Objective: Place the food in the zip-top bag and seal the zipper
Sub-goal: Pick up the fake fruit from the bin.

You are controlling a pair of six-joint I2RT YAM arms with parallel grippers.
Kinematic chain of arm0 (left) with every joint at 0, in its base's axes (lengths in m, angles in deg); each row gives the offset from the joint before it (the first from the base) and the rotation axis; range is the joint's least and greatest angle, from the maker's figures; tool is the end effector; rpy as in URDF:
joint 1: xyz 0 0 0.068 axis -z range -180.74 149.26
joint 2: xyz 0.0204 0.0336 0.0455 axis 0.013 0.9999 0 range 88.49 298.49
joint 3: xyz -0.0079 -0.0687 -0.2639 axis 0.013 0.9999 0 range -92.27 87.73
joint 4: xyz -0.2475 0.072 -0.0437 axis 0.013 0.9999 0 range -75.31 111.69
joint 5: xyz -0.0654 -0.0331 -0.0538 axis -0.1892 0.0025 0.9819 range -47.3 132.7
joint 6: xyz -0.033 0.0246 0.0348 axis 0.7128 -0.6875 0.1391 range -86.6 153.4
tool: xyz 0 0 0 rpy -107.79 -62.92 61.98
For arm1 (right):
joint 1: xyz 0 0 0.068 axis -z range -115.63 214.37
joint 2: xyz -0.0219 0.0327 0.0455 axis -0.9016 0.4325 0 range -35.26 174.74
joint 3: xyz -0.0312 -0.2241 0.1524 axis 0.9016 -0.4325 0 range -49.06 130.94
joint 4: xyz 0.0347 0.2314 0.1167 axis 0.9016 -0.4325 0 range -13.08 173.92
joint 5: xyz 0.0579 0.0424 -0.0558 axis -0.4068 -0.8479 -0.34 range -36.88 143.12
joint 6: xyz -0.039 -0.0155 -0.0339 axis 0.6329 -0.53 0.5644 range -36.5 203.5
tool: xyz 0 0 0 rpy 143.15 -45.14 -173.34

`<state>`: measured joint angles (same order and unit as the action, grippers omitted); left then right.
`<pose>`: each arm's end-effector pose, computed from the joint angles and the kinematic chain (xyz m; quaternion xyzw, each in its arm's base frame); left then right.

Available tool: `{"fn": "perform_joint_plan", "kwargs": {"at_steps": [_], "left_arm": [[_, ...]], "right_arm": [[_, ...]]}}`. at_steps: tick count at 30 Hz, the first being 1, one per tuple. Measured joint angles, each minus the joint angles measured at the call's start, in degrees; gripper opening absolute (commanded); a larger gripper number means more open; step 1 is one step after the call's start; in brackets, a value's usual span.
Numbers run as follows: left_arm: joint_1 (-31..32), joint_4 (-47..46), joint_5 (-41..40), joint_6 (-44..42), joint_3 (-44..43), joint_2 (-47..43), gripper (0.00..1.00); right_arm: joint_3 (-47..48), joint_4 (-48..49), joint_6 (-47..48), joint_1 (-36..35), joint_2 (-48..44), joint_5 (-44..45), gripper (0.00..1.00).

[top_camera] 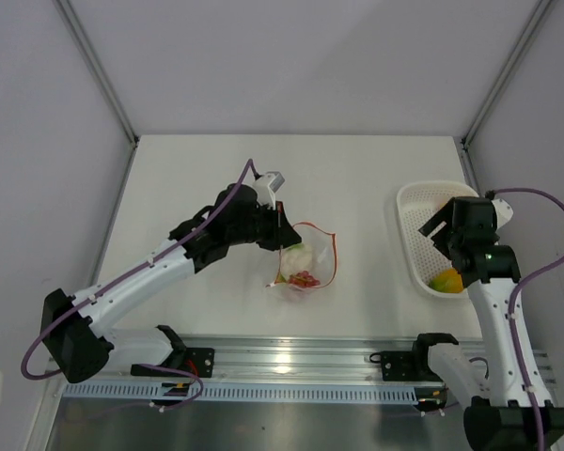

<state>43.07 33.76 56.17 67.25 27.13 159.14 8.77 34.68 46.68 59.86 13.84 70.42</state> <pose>0.1956 -0.1993 0.3261 0.1336 0.8478 -0.3942 0.3285 0.1627 0.0022 0.3394 0.3102 0.8449 0.0181 0.4354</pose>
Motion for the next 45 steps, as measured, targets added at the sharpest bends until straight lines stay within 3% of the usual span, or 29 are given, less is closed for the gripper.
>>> {"fn": "perform_joint_plan", "kwargs": {"at_steps": [5,16,25,41,45], "left_arm": [[0.0,0.4,0.2,-1.5,-0.7,-0.2,0.01],[0.0,0.7,0.8,-2.8,-0.9,0.1,0.01],[0.0,-0.5,2.3,-2.0,-0.6,1.3,0.00],[0.0,-0.1,2.2,-1.9,-0.6,1.8,0.01],[0.0,-0.1,2.2,-1.9,-0.6,2.0,0.01]], "right_arm": [[-1.7,-3.0,-0.5,9.6,6.0,-0.8,0.88],[-5.7,-3.3,-4.2,12.1,14.7,5.3,0.89],[-10.1,-1.9,-5.2,16.2,15.3,8.6,0.89],[-13.5,8.9,-5.2,20.3,25.7,3.2,0.81],[-16.1,10.8,-5.3,20.3,26.2,1.8,0.72]]}}
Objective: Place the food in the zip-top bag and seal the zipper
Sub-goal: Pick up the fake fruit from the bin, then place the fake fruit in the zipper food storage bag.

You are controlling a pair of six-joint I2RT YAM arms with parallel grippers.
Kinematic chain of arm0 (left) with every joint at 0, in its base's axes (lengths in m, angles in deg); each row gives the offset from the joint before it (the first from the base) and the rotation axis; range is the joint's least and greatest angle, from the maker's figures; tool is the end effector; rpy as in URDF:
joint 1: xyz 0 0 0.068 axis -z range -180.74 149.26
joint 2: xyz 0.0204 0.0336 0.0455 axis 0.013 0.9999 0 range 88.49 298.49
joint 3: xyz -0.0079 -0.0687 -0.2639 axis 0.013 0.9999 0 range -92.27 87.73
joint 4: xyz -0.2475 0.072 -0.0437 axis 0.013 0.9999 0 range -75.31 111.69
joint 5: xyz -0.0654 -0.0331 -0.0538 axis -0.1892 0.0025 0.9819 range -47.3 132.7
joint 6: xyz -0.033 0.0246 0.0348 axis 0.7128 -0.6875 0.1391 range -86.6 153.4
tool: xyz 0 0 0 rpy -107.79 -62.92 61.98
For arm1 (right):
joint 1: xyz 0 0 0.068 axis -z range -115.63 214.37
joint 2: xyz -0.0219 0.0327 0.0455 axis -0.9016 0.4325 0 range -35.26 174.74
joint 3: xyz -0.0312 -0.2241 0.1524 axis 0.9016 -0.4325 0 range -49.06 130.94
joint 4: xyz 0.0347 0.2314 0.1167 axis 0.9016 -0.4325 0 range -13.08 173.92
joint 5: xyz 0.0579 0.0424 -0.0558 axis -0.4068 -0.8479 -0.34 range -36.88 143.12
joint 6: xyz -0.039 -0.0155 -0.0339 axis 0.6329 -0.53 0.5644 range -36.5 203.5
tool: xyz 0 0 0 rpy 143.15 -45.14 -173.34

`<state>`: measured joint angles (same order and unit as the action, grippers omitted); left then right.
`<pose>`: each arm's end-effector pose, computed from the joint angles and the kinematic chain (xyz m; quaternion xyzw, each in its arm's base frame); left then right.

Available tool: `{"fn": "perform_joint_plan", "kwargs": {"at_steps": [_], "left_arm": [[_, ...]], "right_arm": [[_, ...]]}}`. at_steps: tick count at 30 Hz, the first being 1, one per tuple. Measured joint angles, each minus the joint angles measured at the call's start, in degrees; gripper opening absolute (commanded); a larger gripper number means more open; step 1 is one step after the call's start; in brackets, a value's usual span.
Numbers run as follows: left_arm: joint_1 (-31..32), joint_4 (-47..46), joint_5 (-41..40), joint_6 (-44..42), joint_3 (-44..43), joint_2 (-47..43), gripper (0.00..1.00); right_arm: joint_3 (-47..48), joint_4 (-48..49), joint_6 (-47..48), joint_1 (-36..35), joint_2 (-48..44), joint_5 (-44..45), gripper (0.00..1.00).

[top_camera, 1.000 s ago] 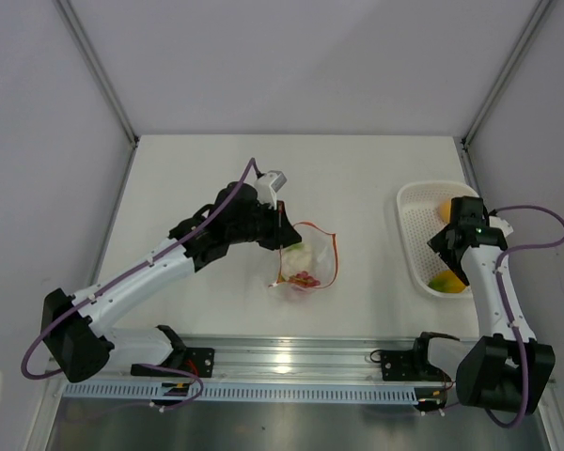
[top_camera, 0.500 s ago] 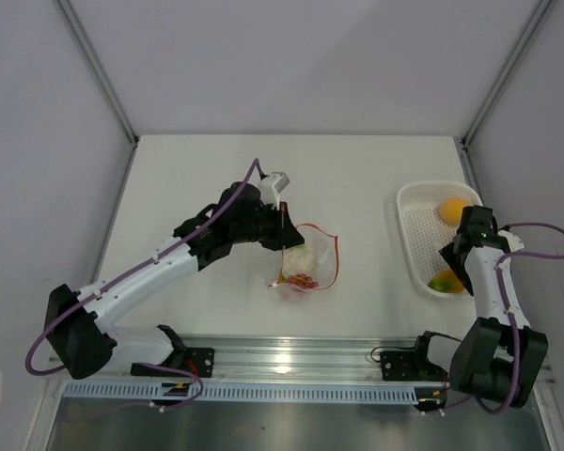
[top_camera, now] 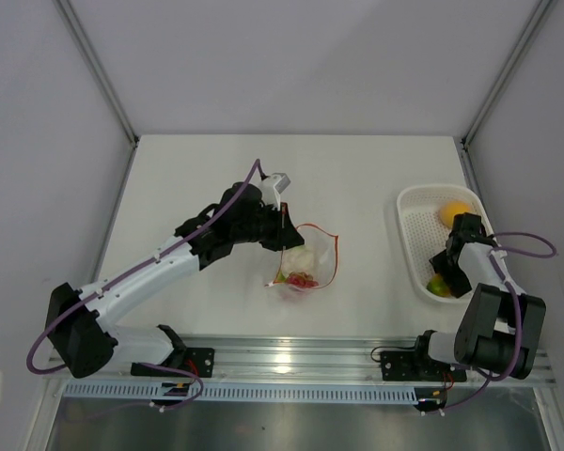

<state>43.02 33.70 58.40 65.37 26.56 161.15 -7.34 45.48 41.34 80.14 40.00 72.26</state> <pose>0.2003 -0.2053 0.3206 0.1558 0.8486 -0.3953 0.3153 0.2119 -0.0720 0.1811 0.4944 0.8395 -0.1247 0.1878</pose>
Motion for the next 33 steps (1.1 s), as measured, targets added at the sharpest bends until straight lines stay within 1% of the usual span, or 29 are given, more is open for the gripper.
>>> {"fn": "perform_joint_plan", "kwargs": {"at_steps": [2,3,5,6,8,9,11,12,16,18,21,24,29,33], "left_arm": [[0.0,0.0,0.0,0.0,0.0,0.1,0.01],[0.0,0.0,0.0,0.0,0.0,0.1,0.01],[0.0,0.0,0.0,0.0,0.0,0.1,0.01],[0.0,0.0,0.0,0.0,0.0,0.1,0.00],[0.0,0.0,0.0,0.0,0.0,0.1,0.01],[0.0,0.0,0.0,0.0,0.0,0.1,0.01],[0.0,0.0,0.0,0.0,0.0,0.1,0.01],[0.0,0.0,0.0,0.0,0.0,0.1,0.01],[0.0,0.0,0.0,0.0,0.0,0.1,0.00],[0.0,0.0,0.0,0.0,0.0,0.1,0.01],[0.0,0.0,0.0,0.0,0.1,0.1,0.01],[0.0,0.0,0.0,0.0,0.2,0.1,0.00],[0.0,0.0,-0.1,0.0,0.2,0.1,0.01],[0.0,0.0,0.0,0.2,0.6,0.1,0.01]], "right_arm": [[-0.8,0.5,0.0,0.0,0.0,-0.3,0.66],[-0.9,0.7,0.1,0.0,0.0,-0.3,0.59],[-0.9,1.4,0.4,0.0,0.0,-0.4,0.49],[-0.9,1.7,0.4,0.0,0.0,-0.6,0.40],[-0.9,2.1,0.7,0.0,0.0,-1.2,0.30],[-0.9,2.3,0.9,0.0,0.0,-1.7,0.24],[-0.9,2.3,1.5,0.0,-0.6,-2.6,0.19],[-0.9,2.2,1.9,-0.1,-1.4,-3.2,0.14],[-0.9,2.0,4.0,-0.8,-8.2,-6.1,0.07],[-0.9,1.9,5.2,-1.5,-13.1,-8.7,0.06],[-0.4,1.9,7.3,-3.2,-21.0,-14.9,0.03],[1.6,1.7,8.4,-6.4,-26.0,-20.9,0.03],[6.4,1.9,8.2,-20.3,-29.2,-27.3,0.05],[8.5,3.8,7.1,-33.6,-30.5,-27.8,0.05]]}}
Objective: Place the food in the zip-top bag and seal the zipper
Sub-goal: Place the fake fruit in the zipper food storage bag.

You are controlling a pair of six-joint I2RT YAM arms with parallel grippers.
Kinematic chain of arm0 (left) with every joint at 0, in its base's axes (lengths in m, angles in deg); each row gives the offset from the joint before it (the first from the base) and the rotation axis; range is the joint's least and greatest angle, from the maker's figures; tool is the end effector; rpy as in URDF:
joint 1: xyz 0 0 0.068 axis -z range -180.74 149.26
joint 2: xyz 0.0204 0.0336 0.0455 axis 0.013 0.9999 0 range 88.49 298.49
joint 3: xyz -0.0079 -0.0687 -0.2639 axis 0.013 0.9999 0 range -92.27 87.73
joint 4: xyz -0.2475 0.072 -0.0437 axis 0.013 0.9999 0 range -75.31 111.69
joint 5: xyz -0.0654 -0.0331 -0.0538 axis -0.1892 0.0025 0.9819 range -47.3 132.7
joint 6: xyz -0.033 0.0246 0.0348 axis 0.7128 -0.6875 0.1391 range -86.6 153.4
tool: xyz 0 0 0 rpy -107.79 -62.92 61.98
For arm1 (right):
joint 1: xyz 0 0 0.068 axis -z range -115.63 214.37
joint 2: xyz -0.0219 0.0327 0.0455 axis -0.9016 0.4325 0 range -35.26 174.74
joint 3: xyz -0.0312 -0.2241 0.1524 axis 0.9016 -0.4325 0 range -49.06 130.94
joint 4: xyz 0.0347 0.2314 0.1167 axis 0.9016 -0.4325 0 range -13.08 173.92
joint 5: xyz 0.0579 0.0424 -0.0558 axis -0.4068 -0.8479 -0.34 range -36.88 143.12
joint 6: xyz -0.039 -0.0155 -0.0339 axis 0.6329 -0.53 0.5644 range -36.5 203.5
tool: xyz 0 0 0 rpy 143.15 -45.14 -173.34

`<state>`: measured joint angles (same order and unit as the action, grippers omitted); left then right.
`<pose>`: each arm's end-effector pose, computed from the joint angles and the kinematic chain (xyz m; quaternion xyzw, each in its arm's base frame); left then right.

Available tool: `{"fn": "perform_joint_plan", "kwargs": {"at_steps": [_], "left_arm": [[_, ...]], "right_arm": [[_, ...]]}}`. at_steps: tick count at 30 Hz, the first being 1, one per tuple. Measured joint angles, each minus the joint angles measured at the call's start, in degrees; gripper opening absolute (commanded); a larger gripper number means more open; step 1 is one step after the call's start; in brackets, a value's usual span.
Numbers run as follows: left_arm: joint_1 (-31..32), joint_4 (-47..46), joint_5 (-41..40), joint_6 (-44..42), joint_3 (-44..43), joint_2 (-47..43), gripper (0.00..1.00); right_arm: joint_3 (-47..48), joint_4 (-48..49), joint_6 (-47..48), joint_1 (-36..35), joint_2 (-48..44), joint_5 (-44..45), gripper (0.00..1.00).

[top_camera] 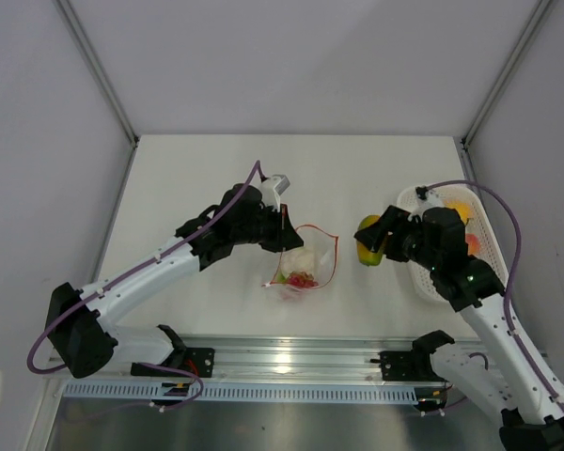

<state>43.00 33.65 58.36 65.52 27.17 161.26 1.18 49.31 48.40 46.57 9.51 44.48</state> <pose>0.2004 -0.2052 0.3165 0.1540 0.8518 -0.3927 0.3108 0.1566 0.0559 0.3293 0.0916 0.8558 0.2830 0.4233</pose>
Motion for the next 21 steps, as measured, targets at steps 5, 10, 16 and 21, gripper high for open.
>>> {"fn": "perform_joint_plan", "kwargs": {"at_steps": [5,10,16,21], "left_arm": [[0.0,-0.4,0.1,0.7,0.7,0.0,0.01],[0.0,-0.4,0.3,1.1,0.8,0.0,0.01],[0.0,-0.4,0.2,1.4,0.9,0.0,0.01],[0.0,-0.4,0.2,1.5,1.4,0.0,0.01]], "right_arm": [[0.2,5.0,-2.3,-16.9,-0.2,3.1,0.06],[2.0,9.6,-2.4,-33.5,5.6,12.2,0.10],[5.3,12.2,-1.7,-43.9,14.0,23.1,0.16],[5.3,12.8,-1.7,-44.5,14.8,29.7,0.25]]}}
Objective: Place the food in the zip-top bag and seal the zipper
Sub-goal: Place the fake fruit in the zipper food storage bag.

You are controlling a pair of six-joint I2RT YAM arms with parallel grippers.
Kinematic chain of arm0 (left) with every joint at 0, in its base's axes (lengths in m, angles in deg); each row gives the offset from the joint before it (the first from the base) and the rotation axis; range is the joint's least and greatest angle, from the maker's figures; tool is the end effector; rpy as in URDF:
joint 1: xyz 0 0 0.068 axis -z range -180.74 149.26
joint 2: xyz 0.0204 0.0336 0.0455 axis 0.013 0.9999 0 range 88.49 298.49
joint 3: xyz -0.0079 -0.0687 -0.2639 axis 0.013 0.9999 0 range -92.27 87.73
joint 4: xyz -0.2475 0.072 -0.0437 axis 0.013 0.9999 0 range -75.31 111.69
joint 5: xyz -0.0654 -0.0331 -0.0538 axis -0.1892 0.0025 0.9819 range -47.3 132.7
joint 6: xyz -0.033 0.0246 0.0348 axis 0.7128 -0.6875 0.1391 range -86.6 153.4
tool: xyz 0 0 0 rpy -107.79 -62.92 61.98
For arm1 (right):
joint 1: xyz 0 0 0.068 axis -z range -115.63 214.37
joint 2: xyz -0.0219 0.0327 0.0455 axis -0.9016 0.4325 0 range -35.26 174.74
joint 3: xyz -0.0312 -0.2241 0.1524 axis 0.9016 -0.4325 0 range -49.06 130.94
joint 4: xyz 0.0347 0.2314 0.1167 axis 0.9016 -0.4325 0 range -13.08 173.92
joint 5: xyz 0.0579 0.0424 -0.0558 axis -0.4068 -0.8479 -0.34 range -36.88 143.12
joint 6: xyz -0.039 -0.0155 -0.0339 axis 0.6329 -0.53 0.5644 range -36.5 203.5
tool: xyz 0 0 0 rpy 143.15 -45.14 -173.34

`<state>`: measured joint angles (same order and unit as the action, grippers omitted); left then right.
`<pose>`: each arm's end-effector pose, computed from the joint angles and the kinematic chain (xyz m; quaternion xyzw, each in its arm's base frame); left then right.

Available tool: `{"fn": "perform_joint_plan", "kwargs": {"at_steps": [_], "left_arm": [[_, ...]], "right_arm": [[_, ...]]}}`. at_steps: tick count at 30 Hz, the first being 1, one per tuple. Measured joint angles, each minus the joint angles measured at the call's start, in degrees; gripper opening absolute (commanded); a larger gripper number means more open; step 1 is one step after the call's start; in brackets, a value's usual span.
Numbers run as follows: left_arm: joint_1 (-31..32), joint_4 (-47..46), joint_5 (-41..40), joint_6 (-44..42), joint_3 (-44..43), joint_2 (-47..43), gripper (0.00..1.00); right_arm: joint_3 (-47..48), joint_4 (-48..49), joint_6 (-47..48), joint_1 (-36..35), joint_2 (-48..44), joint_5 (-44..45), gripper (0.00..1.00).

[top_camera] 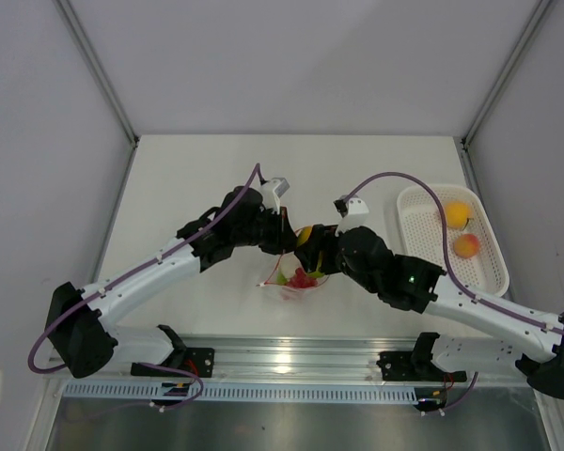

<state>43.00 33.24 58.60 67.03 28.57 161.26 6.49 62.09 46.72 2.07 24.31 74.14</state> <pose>0.1996 -0.2046 0.3088 0.1431 0.8576 -0.3939 0.2982 0.1189 0.1990 0.3370 -0.0896 0.8340 0.2969 0.4564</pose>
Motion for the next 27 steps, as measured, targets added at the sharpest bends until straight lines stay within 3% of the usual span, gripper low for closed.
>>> {"fn": "perform_joint_plan", "kwargs": {"at_steps": [8,12,17,27], "left_arm": [[0.0,0.0,0.0,0.0,0.2,0.0,0.01],[0.0,0.0,0.0,0.0,0.2,0.0,0.00],[0.0,0.0,0.0,0.0,0.1,0.0,0.00],[-0.1,0.2,0.0,0.5,-0.1,0.0,0.00]], "right_arm": [[-0.2,0.2,0.2,0.1,1.0,4.7,0.69],[-0.2,0.1,0.4,0.2,2.8,4.6,0.77],[-0.2,-0.4,0.5,0.2,3.5,4.7,0.99],[0.9,-4.3,0.0,1.6,2.3,5.9,0.99]]}}
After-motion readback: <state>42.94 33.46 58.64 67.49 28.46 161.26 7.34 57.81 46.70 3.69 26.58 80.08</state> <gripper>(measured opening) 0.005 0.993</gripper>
